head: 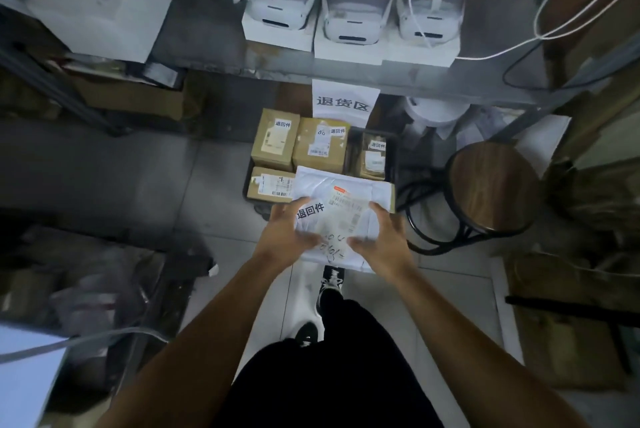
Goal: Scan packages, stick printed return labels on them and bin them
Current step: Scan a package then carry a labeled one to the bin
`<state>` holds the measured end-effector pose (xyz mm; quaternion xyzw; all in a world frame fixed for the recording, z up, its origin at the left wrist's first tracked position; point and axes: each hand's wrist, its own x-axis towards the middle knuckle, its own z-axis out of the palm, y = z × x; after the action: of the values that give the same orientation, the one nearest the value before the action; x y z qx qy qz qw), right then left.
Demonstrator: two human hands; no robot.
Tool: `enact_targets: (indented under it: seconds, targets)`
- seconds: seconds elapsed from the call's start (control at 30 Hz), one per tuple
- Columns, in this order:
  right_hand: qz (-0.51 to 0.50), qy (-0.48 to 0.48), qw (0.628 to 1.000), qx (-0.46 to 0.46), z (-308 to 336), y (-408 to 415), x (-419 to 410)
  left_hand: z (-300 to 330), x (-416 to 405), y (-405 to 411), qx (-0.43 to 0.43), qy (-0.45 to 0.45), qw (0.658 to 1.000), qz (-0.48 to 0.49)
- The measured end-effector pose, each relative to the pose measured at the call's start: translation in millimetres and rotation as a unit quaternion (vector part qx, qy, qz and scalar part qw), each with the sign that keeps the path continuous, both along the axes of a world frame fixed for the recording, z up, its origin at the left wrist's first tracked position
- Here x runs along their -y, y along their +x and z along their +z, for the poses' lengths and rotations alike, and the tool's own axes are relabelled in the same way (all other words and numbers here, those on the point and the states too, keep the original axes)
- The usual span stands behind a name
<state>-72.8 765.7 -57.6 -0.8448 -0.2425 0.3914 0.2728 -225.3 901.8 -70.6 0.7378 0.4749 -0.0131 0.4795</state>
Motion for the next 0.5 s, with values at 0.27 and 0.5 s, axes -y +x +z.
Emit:
enact_targets:
  seconds: [0.27,0.5]
  targets:
    - [0.013,-0.011,1.0,-0.022,-60.7,86.5,-96.7,-55.9,-89.1,84.0,-0.063,0.011,0.998,-0.017]
    - [0.052,-0.06,0.997,0.015,-172.2,137.9,-184.1,-173.2,-173.8,139.1,-0.09,0.004,0.995,-0.037]
